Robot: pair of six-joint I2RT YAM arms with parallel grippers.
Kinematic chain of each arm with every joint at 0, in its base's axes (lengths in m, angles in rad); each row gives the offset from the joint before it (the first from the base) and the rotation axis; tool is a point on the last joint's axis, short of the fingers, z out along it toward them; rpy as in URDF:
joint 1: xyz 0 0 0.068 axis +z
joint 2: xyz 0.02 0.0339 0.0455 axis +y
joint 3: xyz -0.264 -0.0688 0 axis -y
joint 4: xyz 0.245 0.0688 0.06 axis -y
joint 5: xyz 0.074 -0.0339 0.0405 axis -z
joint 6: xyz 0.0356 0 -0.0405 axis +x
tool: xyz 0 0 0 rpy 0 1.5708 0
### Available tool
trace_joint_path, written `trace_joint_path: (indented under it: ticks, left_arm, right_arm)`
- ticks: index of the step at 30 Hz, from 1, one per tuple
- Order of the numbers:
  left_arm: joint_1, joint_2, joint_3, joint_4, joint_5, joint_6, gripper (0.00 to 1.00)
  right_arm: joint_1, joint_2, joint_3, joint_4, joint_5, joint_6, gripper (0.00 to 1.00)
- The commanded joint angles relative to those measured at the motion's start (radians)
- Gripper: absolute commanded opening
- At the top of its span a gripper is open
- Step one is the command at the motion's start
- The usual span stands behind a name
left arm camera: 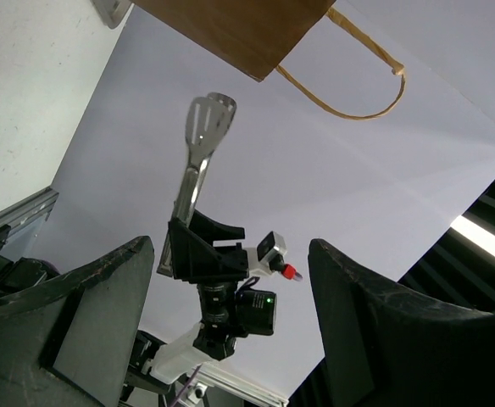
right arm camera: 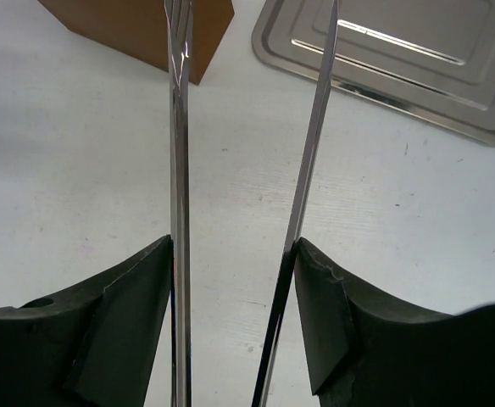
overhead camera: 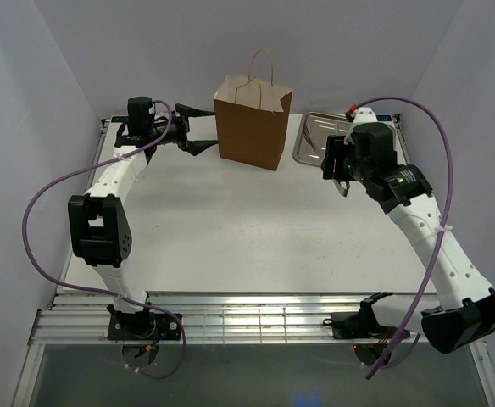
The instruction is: Place the fake bread into the paper bag
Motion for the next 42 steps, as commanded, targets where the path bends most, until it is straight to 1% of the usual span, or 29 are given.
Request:
trace_joint_path:
  ticks: [1, 7, 10, 13, 19, 20, 24, 33, 42]
  left_arm:
    - [0.008, -0.023, 0.003, 0.031, 0.008, -0.013, 0.84]
    - [0.016, -0.035, -0.001, 0.058, 0.011, -0.033, 0.84]
    - [0.021, -0.043, -0.008, 0.068, 0.012, -0.036, 0.84]
    - [0.027, -0.048, -0.011, 0.081, 0.014, -0.047, 0.84]
    - [0.033, -0.043, -0.012, 0.103, 0.017, -0.059, 0.84]
    - [0.033, -0.04, -0.009, 0.104, 0.015, -0.061, 0.84]
    - [0.033, -0.031, 0.0, 0.112, 0.015, -0.065, 0.84]
    - [0.033, -0.037, -0.004, 0.115, 0.015, -0.065, 0.84]
    - [0.034, -0.032, 0.006, 0.121, 0.017, -0.069, 0.84]
  right_arm:
    - [-0.006, 0.06, -0.006, 0.028, -0.032, 0.018, 0.63]
    - [-0.014, 0.227, 0.011, 0.028, -0.122, 0.009, 0.62]
    - [-0.015, 0.309, 0.046, 0.026, -0.172, -0.004, 0.61]
    - [-0.014, 0.343, 0.057, 0.028, -0.201, -0.002, 0.6]
    - [-0.017, 0.366, -0.015, 0.029, -0.201, 0.002, 0.6]
    - [-0.015, 0.37, -0.021, 0.031, -0.231, -0.001, 0.6]
    - [-0.017, 0.383, -0.064, 0.089, -0.248, -0.001, 0.6]
    - [-0.015, 0.439, -0.107, 0.117, -0.281, 0.002, 0.6]
    - [-0.015, 0.472, -0.173, 0.129, -0.333, 0.015, 0.63]
